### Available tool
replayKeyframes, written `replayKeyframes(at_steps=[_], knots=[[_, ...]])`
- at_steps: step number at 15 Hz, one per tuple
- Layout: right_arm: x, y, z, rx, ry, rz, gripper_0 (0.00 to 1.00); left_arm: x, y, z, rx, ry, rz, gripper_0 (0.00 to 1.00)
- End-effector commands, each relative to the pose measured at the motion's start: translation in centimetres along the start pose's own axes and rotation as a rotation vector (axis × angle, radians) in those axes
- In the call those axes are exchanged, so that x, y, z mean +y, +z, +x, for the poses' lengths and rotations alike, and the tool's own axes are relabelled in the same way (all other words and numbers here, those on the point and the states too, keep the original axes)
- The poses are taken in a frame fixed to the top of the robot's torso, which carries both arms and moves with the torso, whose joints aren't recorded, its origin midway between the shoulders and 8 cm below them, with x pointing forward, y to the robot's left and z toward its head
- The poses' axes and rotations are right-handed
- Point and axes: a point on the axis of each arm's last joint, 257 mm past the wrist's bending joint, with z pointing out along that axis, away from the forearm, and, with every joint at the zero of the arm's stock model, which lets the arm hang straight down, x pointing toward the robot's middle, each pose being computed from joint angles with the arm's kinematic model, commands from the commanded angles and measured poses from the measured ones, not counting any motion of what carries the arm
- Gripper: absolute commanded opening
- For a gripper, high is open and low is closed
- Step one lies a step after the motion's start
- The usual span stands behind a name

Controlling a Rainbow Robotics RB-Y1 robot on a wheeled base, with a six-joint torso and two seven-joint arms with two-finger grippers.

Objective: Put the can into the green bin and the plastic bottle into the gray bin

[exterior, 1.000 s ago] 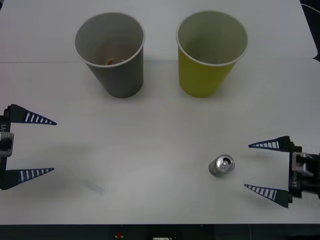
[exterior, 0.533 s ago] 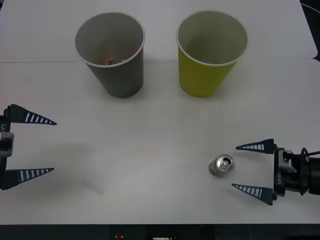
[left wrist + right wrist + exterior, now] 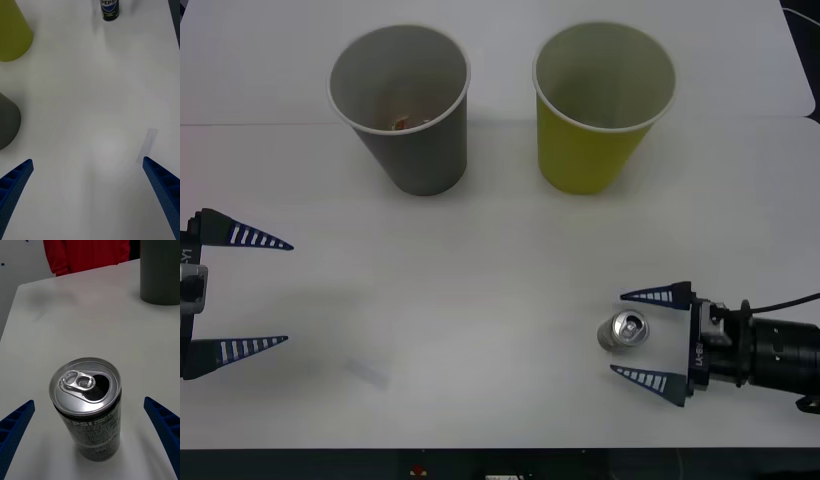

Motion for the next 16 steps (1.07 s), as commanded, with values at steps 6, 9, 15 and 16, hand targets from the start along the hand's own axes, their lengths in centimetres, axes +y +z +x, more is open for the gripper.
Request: replayKeyframes(at_steps=[6,9,15,16], knots=[[0.03,2.01,0.5,-0.021,-0.007,0.029,1.0,0.0,0.0,0.0,0.0,0.0,0.0,1.0],[0.05,2.04,0.48,-0.021,-0.018,0.028,0.0,0.0,0.0,0.0,0.0,0.0,0.0,1.0],[0.24,2.06,0.17,-0.031,-0.023,0.018,0.0,0.0,0.0,0.0,0.0,0.0,0.0,1.0],[0.27,1.96,-0.02,-0.038,-0.019,0.016,0.0,0.0,0.0,0.0,0.0,0.0,0.0,1.0]])
